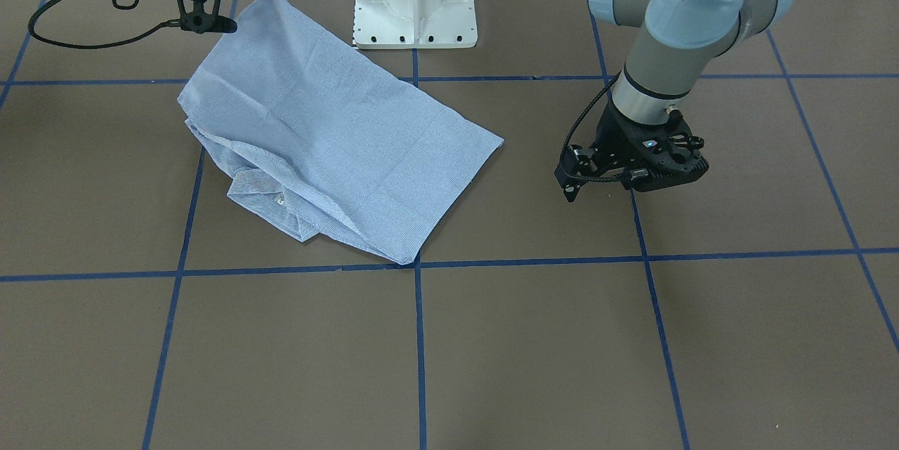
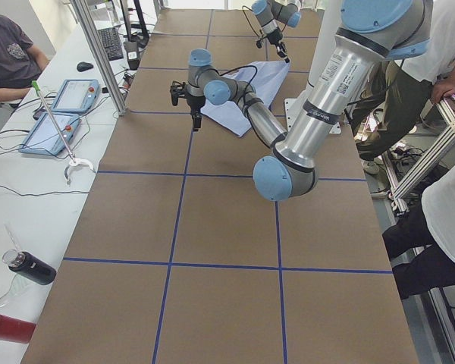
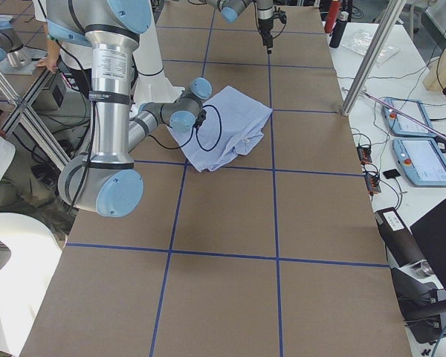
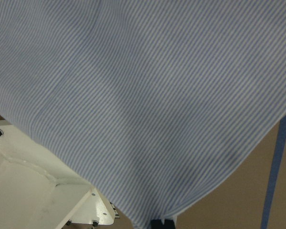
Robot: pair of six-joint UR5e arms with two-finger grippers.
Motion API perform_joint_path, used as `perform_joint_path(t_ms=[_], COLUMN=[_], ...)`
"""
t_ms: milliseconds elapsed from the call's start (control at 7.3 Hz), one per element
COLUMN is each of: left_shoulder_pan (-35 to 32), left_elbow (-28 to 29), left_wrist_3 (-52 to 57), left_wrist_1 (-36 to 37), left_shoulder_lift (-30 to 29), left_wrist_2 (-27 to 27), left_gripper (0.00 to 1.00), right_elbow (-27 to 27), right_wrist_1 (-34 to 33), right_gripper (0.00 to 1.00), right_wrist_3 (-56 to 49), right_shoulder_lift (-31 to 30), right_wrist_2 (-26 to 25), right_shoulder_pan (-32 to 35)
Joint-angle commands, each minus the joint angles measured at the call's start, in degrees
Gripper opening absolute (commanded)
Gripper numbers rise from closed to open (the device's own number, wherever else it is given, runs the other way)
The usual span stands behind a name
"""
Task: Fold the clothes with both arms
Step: 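Drag the grasped edge toward the robot with the right gripper, rotating the shirt, then move the right gripper to the collar corner while the left gripper reaches the near corner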
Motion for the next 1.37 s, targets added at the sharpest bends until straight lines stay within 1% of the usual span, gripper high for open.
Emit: perform_joint_path(t_ms=[0, 137, 274, 411, 548, 685, 822, 1097, 1234], left_shoulder_pan=[3.47, 6.10, 8.83, 11.29, 14.36, 16.65, 18.76, 20.98, 21.94], left_elbow=[-1.87, -1.95, -2.13, -2.30, -2.22, -2.22, -1.00, 3.56, 3.84], left_wrist_3=[-0.95, -6.09, -10.06, -14.71, -20.41, -23.60, -23.55, -23.90, -24.33], left_wrist_1=[-0.36, -1.41, -4.90, -8.68, -11.58, -12.05, -12.40, -12.67, -12.58], left_shoulder_lift=[1.16, 0.99, 1.07, 1.16, 0.73, 0.46, 0.81, 0.46, 0.63], left_wrist_2=[-0.34, -0.35, -0.26, -0.26, -0.17, 1.31, 5.67, 6.60, 6.68], left_gripper=[1.00, 1.00, 1.00, 1.00, 1.00, 1.00, 0.99, 0.99, 0.98], right_elbow=[-2.11, -4.22, -4.41, -4.93, -5.98, -5.99, -6.08, -6.35, -5.91], right_wrist_1=[0.23, 0.75, 0.76, 0.58, 0.67, 0.67, 0.67, 0.76, 0.76], right_gripper=[1.00, 1.00, 1.00, 1.00, 1.00, 1.00, 1.00, 1.00, 1.00], right_wrist_3=[-0.02, -0.20, -0.29, -0.12, -0.29, -0.47, -0.47, -0.47, -0.47], right_shoulder_lift=[5.08, 11.74, 15.20, 18.54, 19.35, 19.54, 19.45, 19.80, 19.80], right_wrist_2=[-0.16, -1.90, -3.31, -3.76, -4.20, -6.38, -7.10, -6.84, -6.84], right_shoulder_pan=[7.36, 14.19, 18.35, 21.09, 22.77, 23.05, 23.14, 23.14, 23.14])
